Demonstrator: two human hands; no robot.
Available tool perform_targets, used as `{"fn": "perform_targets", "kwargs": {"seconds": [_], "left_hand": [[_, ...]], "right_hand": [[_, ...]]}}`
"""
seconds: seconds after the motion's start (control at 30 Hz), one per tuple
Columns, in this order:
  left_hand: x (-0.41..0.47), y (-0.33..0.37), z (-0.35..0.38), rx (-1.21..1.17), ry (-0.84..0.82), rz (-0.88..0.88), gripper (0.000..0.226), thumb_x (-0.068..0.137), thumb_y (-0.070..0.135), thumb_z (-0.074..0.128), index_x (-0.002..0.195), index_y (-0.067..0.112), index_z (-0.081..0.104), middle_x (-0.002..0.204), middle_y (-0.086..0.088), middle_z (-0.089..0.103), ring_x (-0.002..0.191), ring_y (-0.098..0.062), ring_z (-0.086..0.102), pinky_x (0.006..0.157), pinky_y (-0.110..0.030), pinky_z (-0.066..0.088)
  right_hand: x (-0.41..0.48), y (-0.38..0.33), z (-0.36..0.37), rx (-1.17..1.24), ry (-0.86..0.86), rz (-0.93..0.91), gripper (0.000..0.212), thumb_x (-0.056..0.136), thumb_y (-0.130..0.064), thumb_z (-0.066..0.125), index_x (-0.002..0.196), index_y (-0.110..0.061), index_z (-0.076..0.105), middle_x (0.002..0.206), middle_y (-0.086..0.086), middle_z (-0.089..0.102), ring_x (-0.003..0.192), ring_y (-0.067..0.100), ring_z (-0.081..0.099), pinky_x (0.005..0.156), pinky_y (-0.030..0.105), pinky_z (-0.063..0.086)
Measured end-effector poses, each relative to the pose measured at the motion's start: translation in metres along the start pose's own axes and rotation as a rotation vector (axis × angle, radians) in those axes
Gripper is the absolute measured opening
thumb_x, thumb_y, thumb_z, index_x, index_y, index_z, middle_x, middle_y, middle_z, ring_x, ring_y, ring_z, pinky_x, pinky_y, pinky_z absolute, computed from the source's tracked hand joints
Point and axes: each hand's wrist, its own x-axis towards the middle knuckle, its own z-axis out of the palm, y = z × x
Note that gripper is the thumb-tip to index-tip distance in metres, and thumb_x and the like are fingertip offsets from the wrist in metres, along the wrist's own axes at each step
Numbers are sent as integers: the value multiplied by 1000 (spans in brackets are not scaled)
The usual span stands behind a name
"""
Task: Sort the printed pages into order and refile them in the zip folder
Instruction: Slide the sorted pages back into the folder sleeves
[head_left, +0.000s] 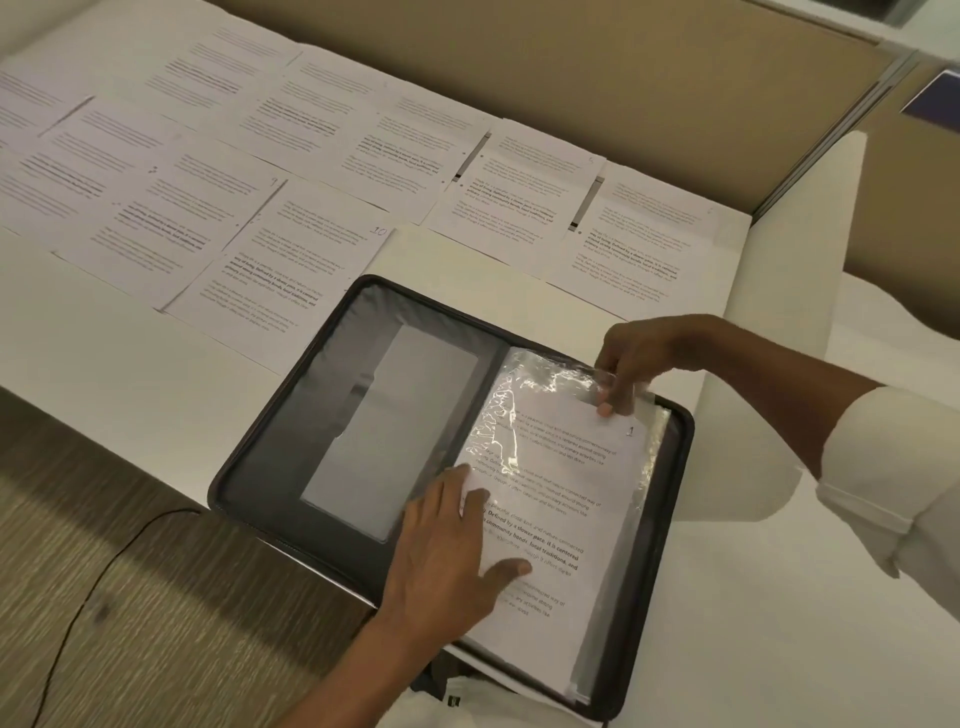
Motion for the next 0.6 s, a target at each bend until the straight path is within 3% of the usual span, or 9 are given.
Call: {"fn": "perform_targets", "kwargs": {"seconds": [0.1,0.23,0.33,0.4,0.47,0.53,0.6], "left_hand": [[-6,30,-21,-54,-58,-117,106,72,104,32,154,38,26,169,10,11,154,-15,17,129,-43,18],[-12,66,-61,-153,22,-213,115,53,115,10,140,41,30,152,15,30,136,-10,35,118,-36,36],[-13,87,-95,-163,52,-238,111,54,113,16,136,41,33,142,18,41,124,-9,46,110,-35,47],[-10,93,-115,-45,34,-233,97,71,105,31,140,36,39,140,15,49,123,-10,54,107,-33,49],[-7,89,-127,123,20,-217,66,94,80,45,137,31,51,134,12,61,114,-9,64,97,-26,54],[-4,81,-139,218,38,-220,35,106,56,45,124,30,62,110,13,68,87,-3,65,74,-17,52],[-2,68,-150,248,56,-295,24,107,46,45,102,31,63,83,13,58,63,-2,50,55,-17,35]], "right_hand": [[-16,-5,-13,162,32,-123,22,81,-31,90,75,-17,74,86,5,75,85,11,68,87,40,55],[-19,-19,-20,470,111,-218,21,83,-25,88,86,-9,75,88,11,69,85,21,63,83,40,55],[-17,-40,-21,574,176,-259,16,86,-23,85,86,-11,76,84,7,71,79,16,66,74,34,58],[-17,-53,-22,610,200,-264,14,88,-22,84,89,-10,77,85,7,73,81,15,68,71,32,59],[-17,-65,-23,661,213,-281,9,91,-18,81,88,-10,78,92,11,73,87,19,70,74,34,62],[-16,-72,-24,764,246,-339,12,91,-20,81,94,-8,80,100,15,74,92,24,72,81,40,64],[-16,-74,-24,931,323,-397,36,92,-33,80,112,-4,75,107,18,77,96,27,75,85,43,64]]}}
